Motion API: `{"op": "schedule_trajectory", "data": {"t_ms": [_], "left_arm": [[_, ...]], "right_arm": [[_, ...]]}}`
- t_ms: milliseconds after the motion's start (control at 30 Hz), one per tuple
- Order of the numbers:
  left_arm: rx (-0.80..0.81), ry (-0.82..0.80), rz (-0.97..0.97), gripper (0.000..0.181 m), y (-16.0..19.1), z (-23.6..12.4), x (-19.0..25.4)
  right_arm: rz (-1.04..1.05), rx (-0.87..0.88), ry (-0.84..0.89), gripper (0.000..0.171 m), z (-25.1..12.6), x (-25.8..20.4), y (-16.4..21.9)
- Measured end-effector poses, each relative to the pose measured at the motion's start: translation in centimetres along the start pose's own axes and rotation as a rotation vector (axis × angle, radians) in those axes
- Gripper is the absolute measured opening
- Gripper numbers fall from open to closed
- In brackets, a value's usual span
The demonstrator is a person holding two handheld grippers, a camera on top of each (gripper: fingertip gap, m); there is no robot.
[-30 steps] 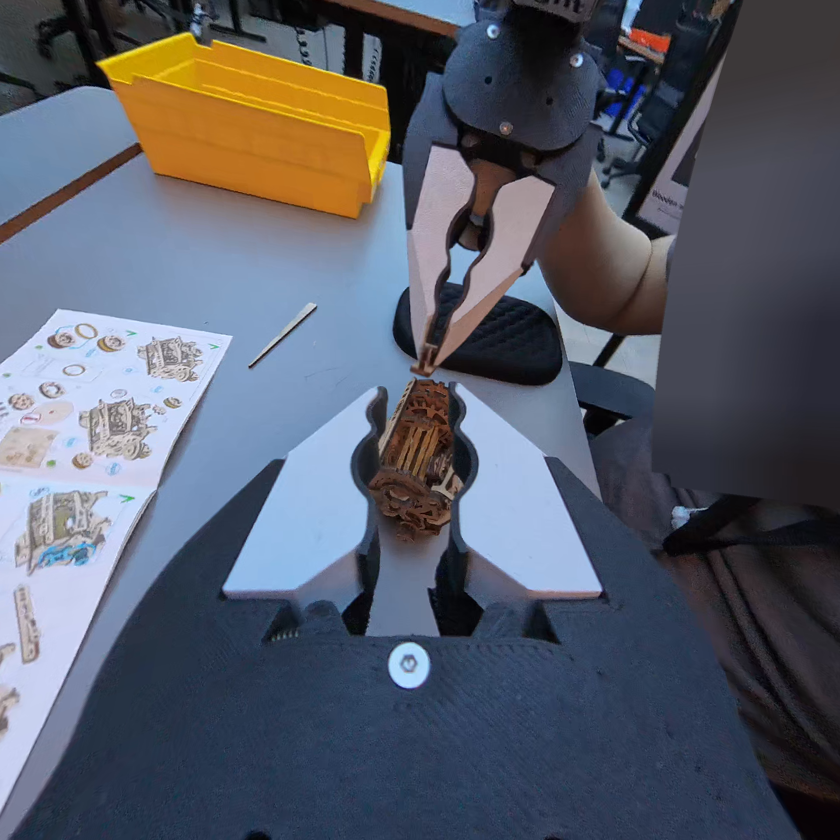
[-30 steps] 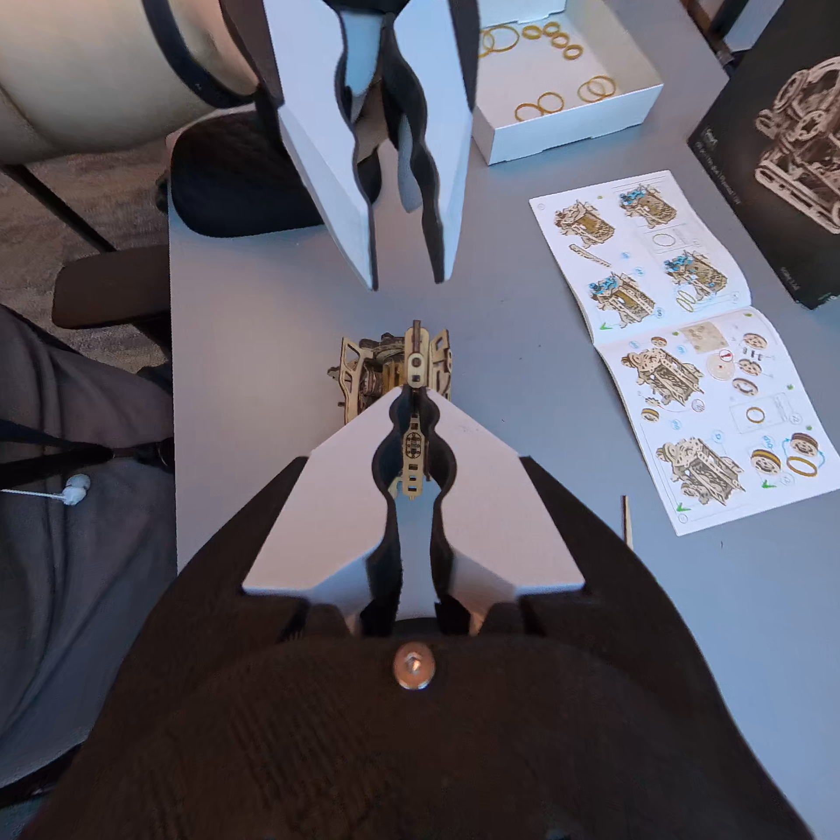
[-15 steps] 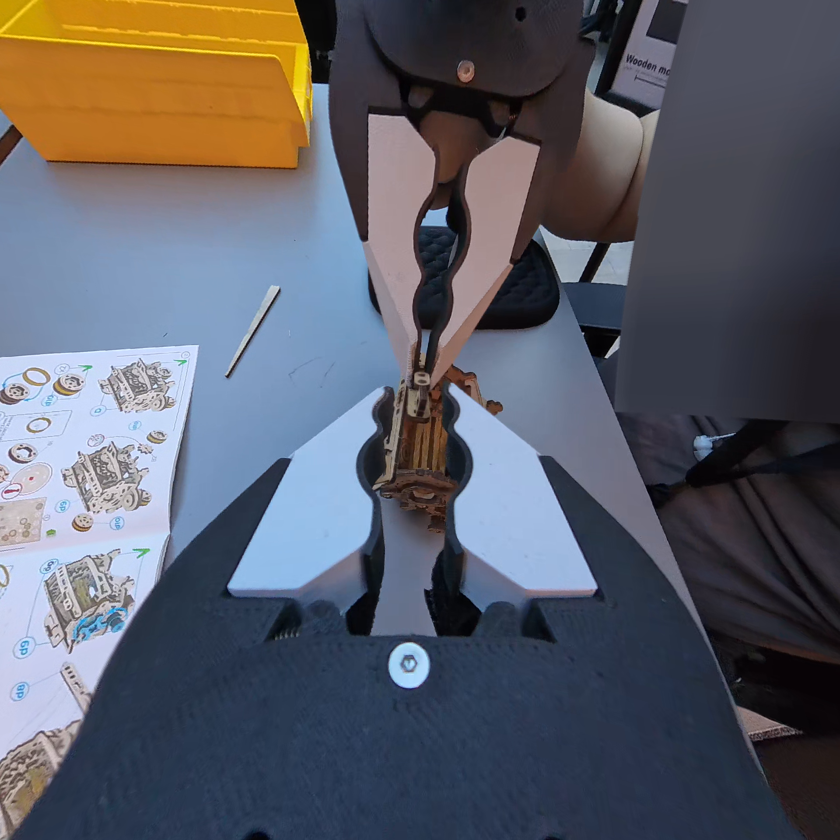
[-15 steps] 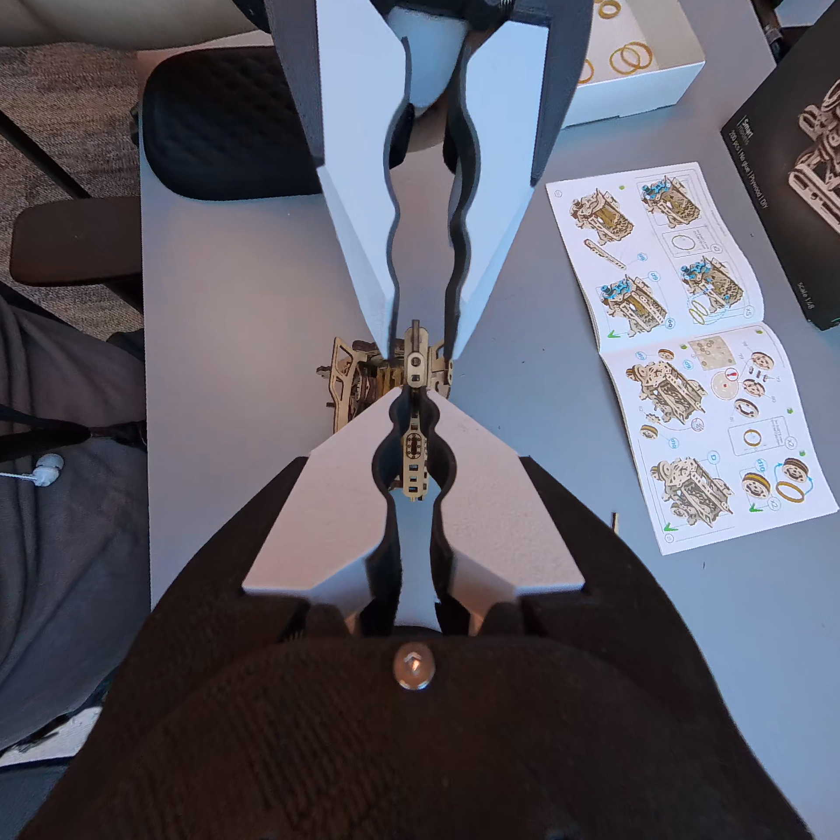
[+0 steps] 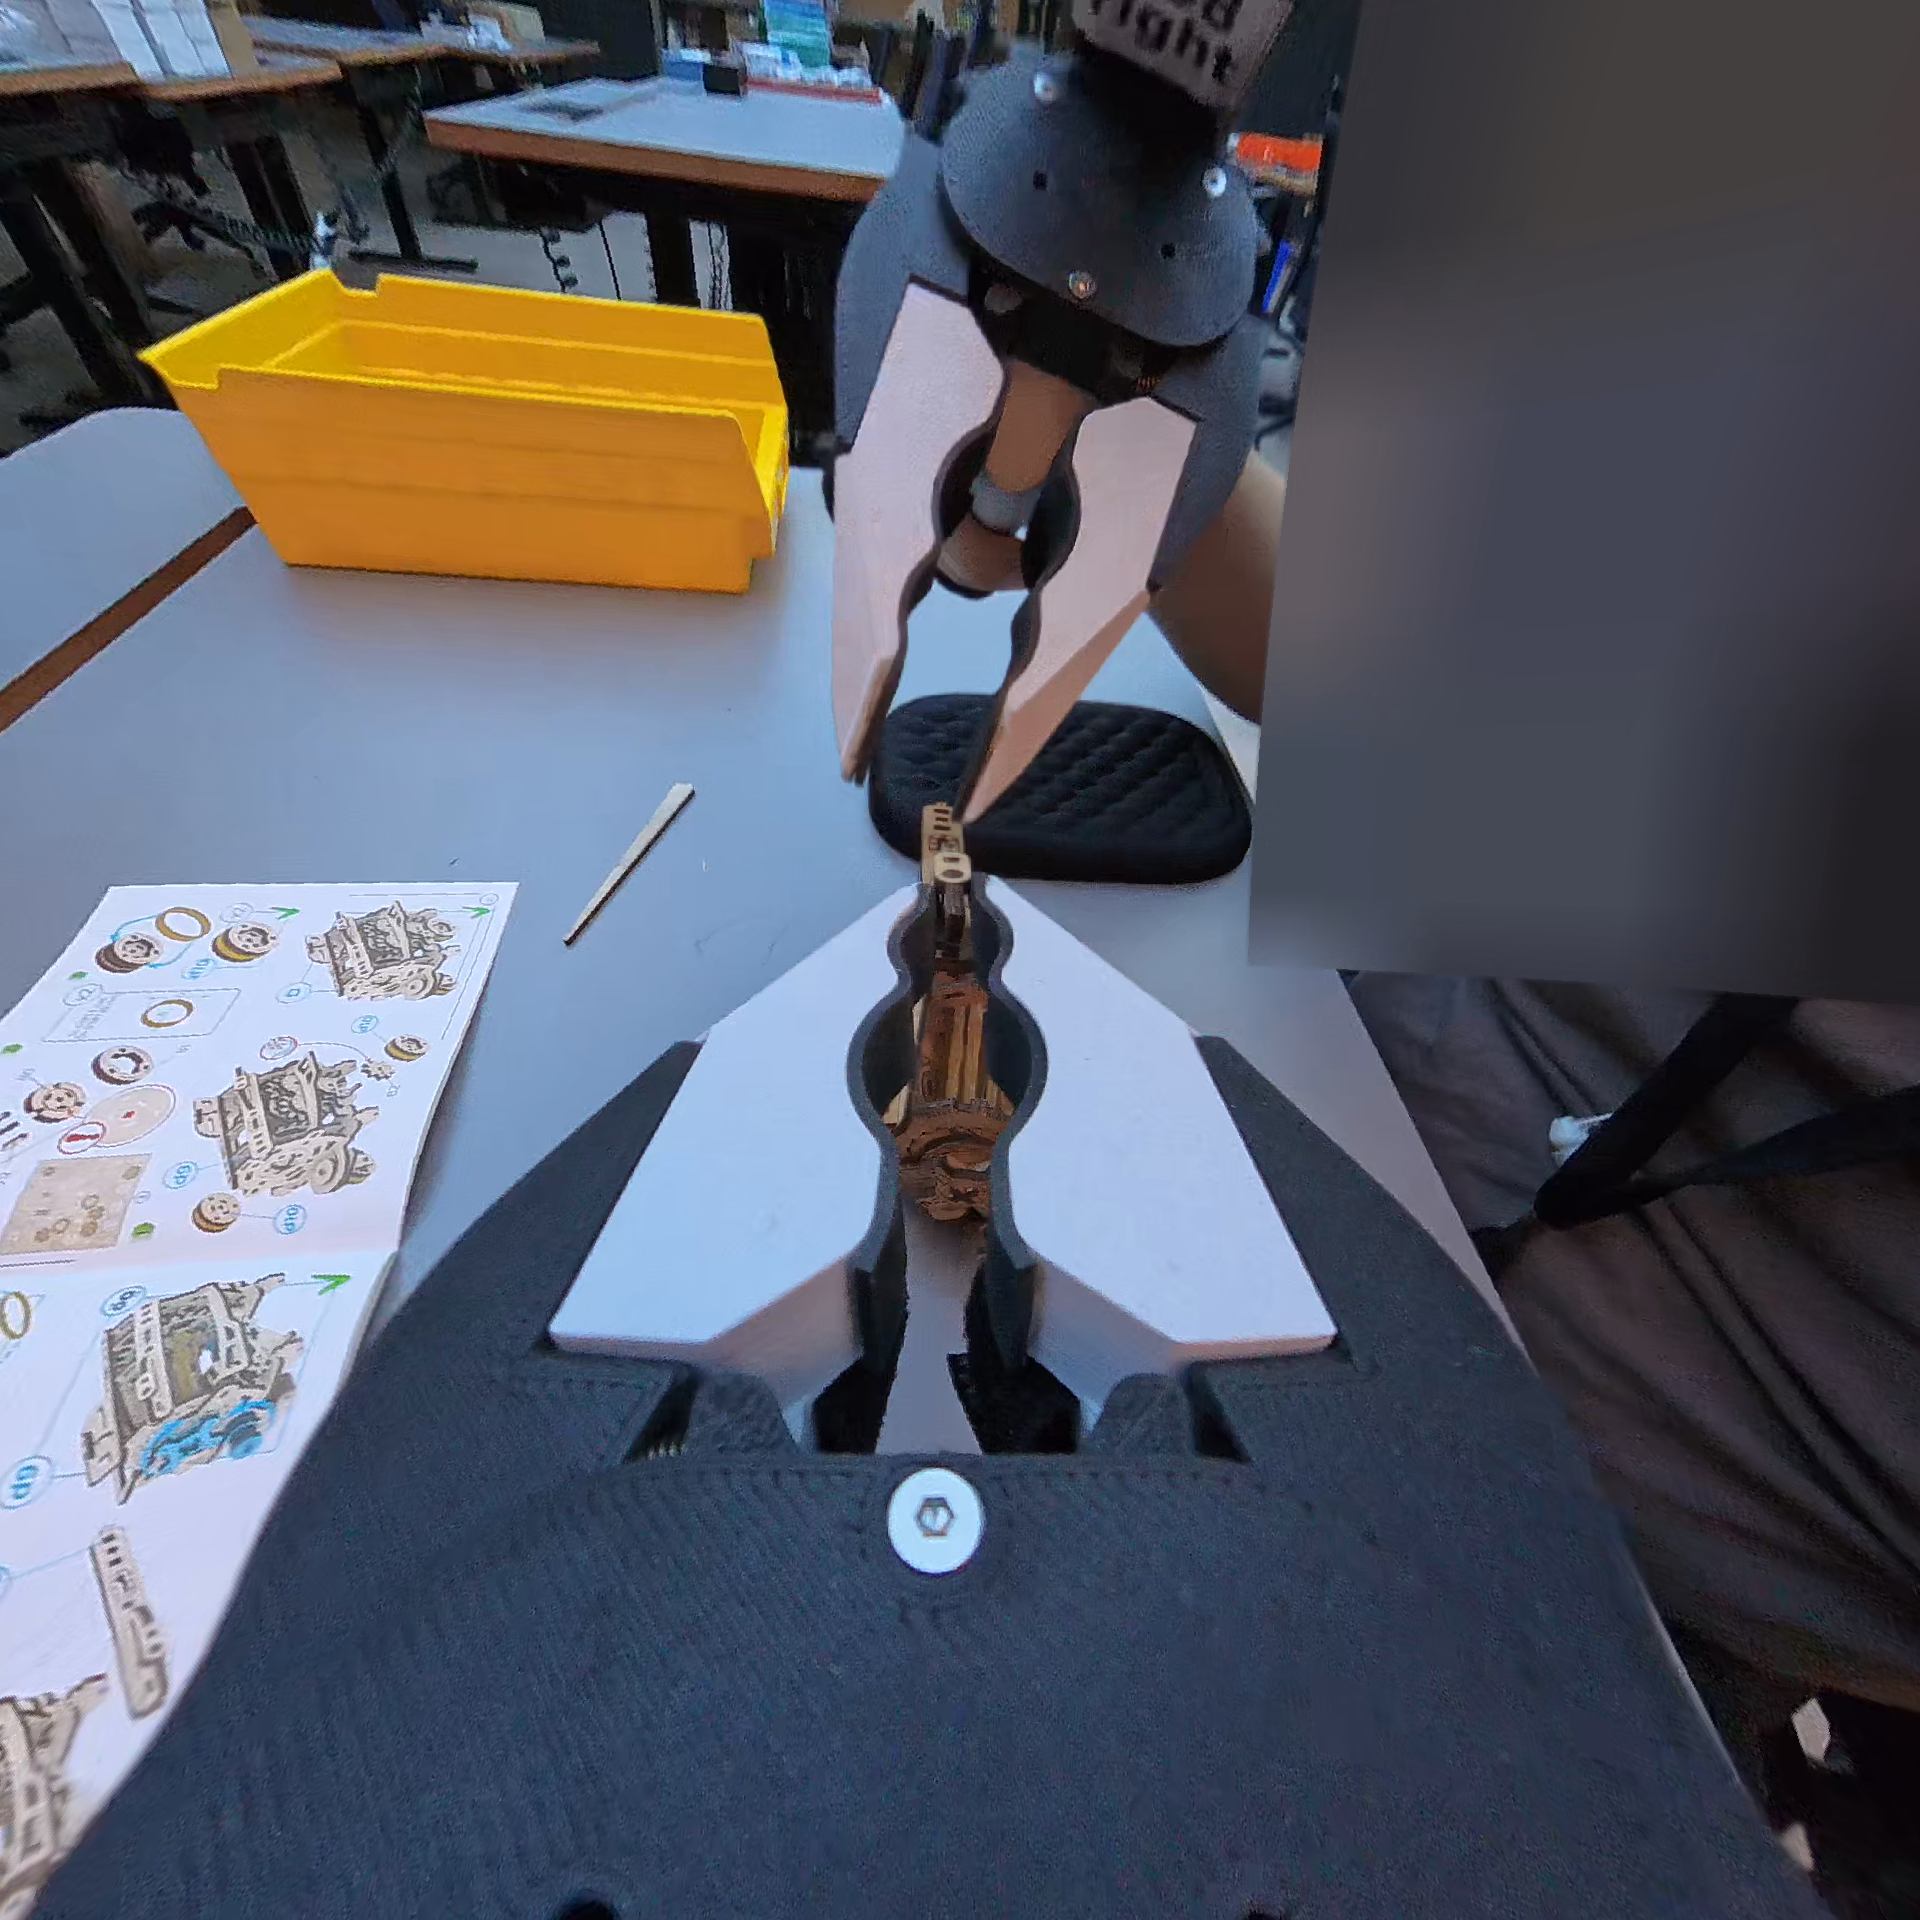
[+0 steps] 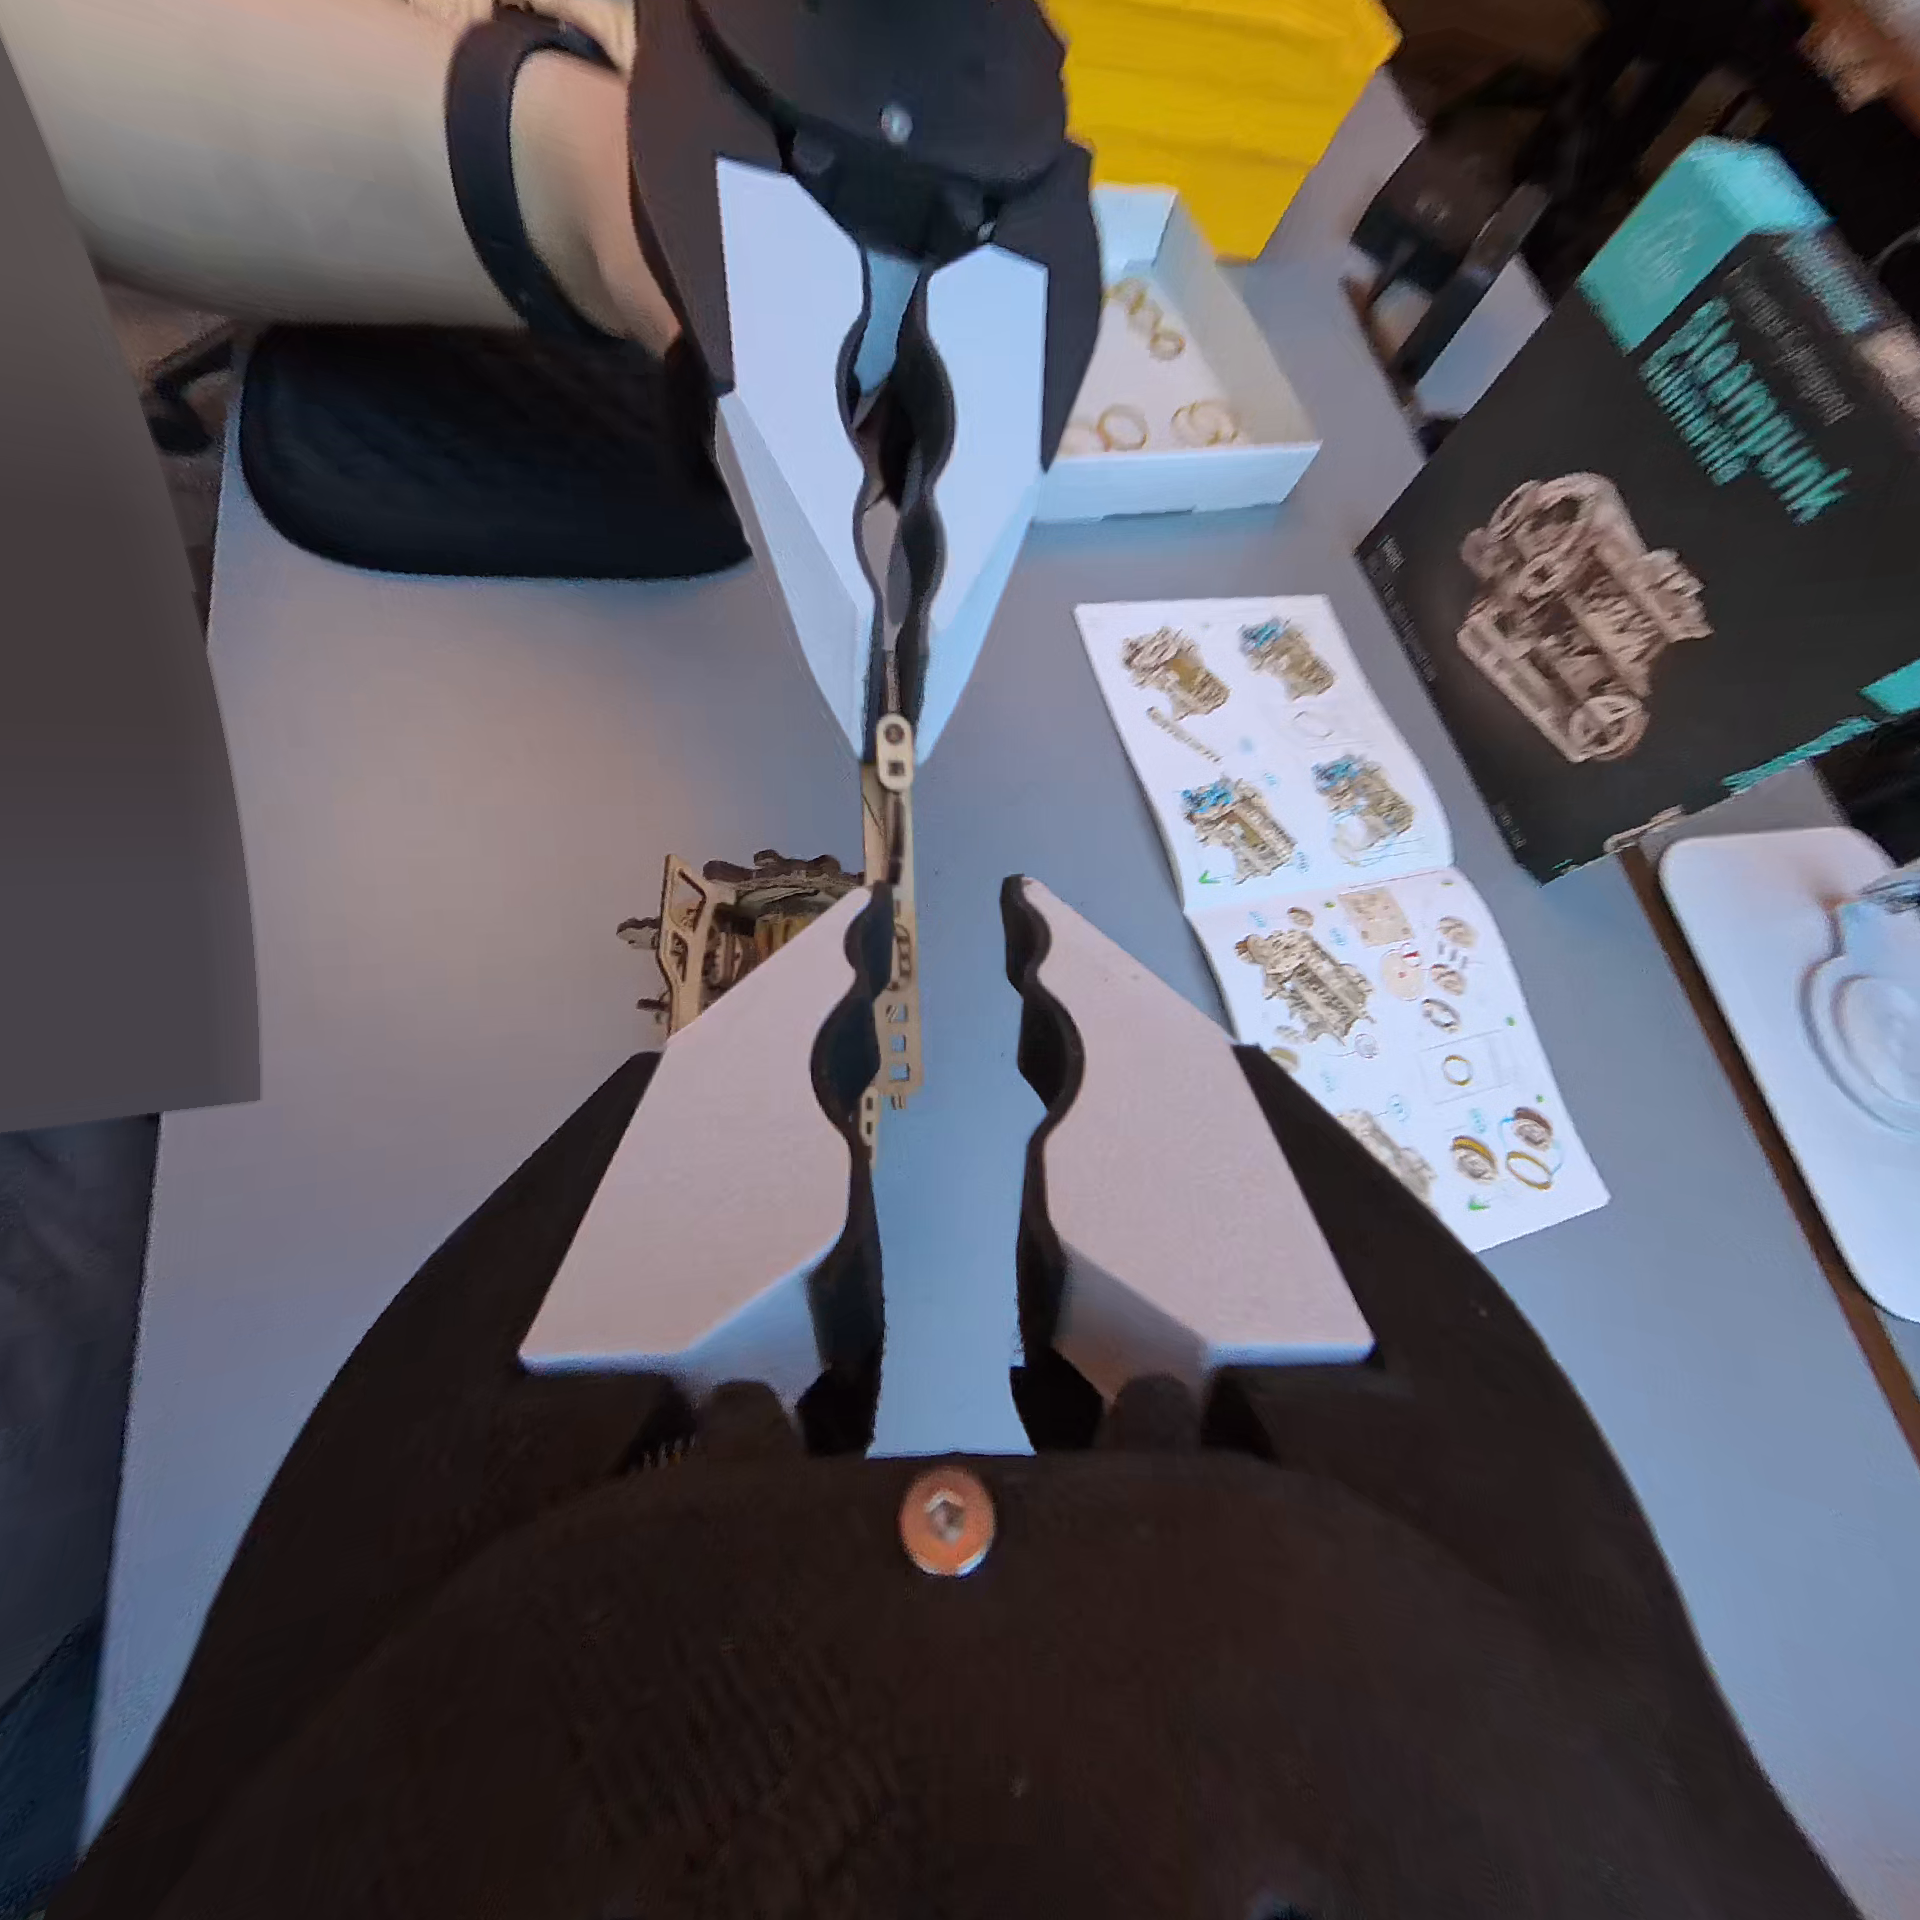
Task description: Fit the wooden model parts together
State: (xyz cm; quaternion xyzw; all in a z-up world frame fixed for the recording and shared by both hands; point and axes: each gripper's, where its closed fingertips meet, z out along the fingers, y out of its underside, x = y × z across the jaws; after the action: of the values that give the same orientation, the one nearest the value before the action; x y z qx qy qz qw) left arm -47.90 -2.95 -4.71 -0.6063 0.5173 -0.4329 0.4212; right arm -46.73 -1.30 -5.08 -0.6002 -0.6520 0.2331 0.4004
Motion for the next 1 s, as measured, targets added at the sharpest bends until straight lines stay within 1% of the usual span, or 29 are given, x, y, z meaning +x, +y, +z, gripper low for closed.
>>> {"op": "schedule_trajectory", "data": {"t_ms": [33,100,167,233,300,400,500,567,633,800,1000], "left_arm": [[0.033,0.000,-0.011,0.003,-0.1,-0.4,0.0],[0.080,-0.001,0.000,0.003,0.2,-0.9,0.0],[0.110,-0.001,0.025,0.003,0.8,-1.1,0.0],[0.150,0.022,0.024,0.003,1.0,-1.0,0.1],[0.172,0.061,0.010,0.003,1.2,-0.8,0.2],[0.197,0.091,0.005,0.003,1.8,-0.3,0.5],[0.194,0.087,0.031,0.003,2.5,0.5,0.7],[0.176,0.085,0.057,0.003,2.8,0.9,1.0],[0.173,0.095,0.059,0.003,2.8,1.0,1.2],[0.165,0.102,0.024,0.003,3.3,1.2,0.9],[0.110,0.095,0.060,0.003,4.1,2.1,1.3]], "right_arm": [[-0.013,0.070,0.024,0.020,-0.8,0.2,-0.2],[0.005,0.186,0.024,0.020,-2.2,-0.2,0.4],[0.087,0.251,-0.016,0.020,-2.9,-0.7,1.9],[0.143,0.271,-0.036,0.021,-2.9,-1.1,3.6],[0.155,0.275,-0.018,0.021,-2.8,-1.3,4.7],[0.150,0.322,-0.009,0.021,-2.7,-1.8,4.7],[0.178,0.307,-0.005,0.019,-2.0,-2.1,5.4],[0.249,0.312,-0.006,0.014,-1.8,-1.9,5.7],[0.298,0.328,-0.042,0.013,-1.6,-2.2,5.7],[0.238,0.325,-0.057,0.009,-1.5,-2.9,5.6],[0.270,0.330,-0.094,0.000,-1.4,-3.0,5.7]]}}
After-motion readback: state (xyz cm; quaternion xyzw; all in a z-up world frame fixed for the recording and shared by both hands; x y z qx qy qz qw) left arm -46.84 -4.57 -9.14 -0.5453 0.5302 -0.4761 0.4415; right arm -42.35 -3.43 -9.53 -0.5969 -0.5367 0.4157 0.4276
